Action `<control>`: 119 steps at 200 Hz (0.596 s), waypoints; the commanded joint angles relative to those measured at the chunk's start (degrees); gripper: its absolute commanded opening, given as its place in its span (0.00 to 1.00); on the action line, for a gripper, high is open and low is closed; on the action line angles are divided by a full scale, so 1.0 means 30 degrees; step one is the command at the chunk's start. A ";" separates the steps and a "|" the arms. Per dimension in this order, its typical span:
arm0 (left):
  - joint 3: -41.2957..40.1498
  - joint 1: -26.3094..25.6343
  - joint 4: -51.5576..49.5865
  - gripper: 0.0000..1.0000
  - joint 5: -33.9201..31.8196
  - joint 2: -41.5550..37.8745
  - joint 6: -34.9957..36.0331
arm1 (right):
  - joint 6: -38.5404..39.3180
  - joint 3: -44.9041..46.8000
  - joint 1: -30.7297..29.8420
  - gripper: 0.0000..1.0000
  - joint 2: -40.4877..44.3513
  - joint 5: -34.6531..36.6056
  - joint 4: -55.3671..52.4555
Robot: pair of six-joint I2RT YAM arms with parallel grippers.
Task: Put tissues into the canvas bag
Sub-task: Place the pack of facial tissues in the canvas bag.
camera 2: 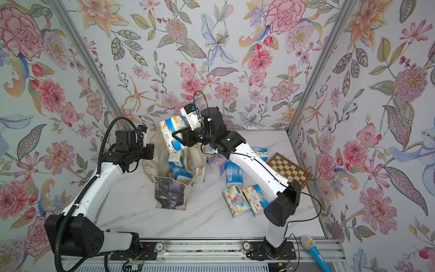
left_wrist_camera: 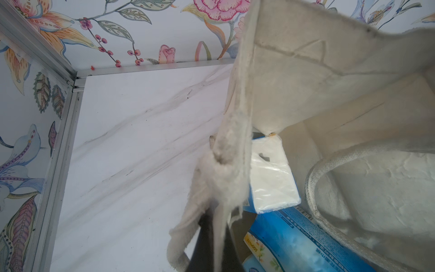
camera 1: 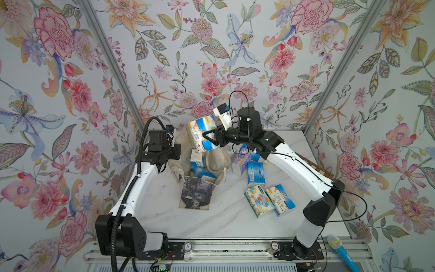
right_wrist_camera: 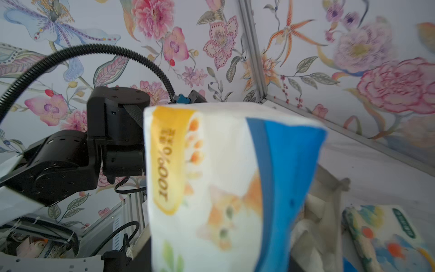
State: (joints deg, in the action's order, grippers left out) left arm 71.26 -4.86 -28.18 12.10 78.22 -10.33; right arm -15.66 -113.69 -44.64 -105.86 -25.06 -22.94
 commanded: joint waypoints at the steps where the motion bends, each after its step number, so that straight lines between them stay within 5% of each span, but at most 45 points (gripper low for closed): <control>1: 0.0265 0.0083 0.0812 0.00 0.0477 0.0163 -0.0205 | -0.0558 -0.1508 -0.0147 0.48 -0.1605 -0.0723 -0.2073; 69: 0.0365 0.0104 0.0839 0.00 0.0445 0.0317 -0.0015 | -0.0632 -0.3658 -0.0414 0.47 -0.5069 0.1810 -0.7318; 119: 0.0442 0.0099 0.0812 0.00 0.0586 0.0522 0.0073 | -0.1168 -0.6995 -0.0701 0.51 -0.8122 0.2707 -0.7970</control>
State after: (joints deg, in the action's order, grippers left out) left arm 71.26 -4.86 -27.70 13.15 78.89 -10.28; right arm -18.06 -130.39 -45.80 -127.52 -19.97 -44.84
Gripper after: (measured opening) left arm 0.052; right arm 0.496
